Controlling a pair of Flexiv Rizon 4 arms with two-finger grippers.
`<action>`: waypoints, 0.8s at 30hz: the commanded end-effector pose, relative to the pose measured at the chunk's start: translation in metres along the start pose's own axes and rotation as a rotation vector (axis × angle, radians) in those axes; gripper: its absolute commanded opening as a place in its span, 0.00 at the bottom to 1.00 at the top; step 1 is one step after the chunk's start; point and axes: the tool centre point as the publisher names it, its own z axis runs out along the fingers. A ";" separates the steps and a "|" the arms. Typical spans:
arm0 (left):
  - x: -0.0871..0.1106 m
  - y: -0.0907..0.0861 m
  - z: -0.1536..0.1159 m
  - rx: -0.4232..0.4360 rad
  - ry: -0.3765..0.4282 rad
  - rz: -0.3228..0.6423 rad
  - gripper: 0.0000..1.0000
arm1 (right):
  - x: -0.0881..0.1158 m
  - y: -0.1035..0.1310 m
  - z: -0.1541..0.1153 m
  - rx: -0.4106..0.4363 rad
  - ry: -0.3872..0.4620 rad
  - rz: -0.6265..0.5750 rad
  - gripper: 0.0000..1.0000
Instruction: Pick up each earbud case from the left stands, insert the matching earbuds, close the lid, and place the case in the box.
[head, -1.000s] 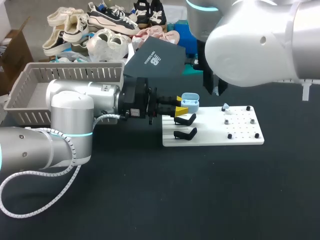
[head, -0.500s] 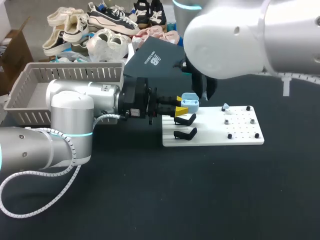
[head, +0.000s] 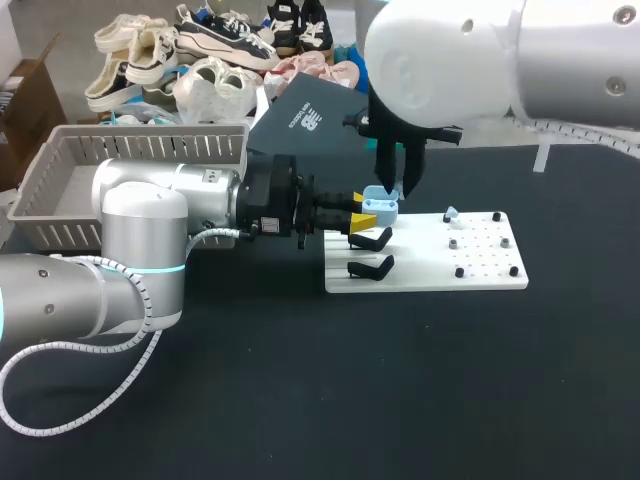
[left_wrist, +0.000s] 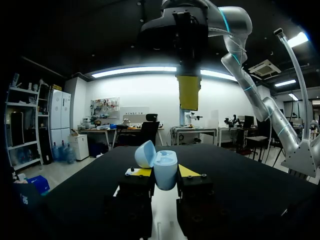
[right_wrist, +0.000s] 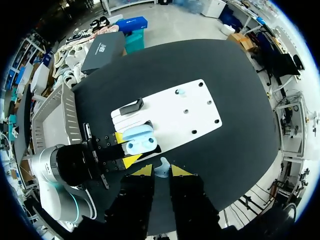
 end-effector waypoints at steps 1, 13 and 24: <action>0.007 0.001 0.002 -0.001 -0.014 0.001 0.00 | 0.001 0.000 -0.001 0.002 -0.002 0.002 0.00; 0.007 0.001 0.002 -0.001 -0.014 0.001 0.00 | 0.001 0.000 -0.001 0.002 -0.002 0.002 0.00; 0.007 0.001 0.002 -0.001 -0.014 0.001 0.00 | -0.002 0.013 0.004 -0.015 0.000 0.067 0.00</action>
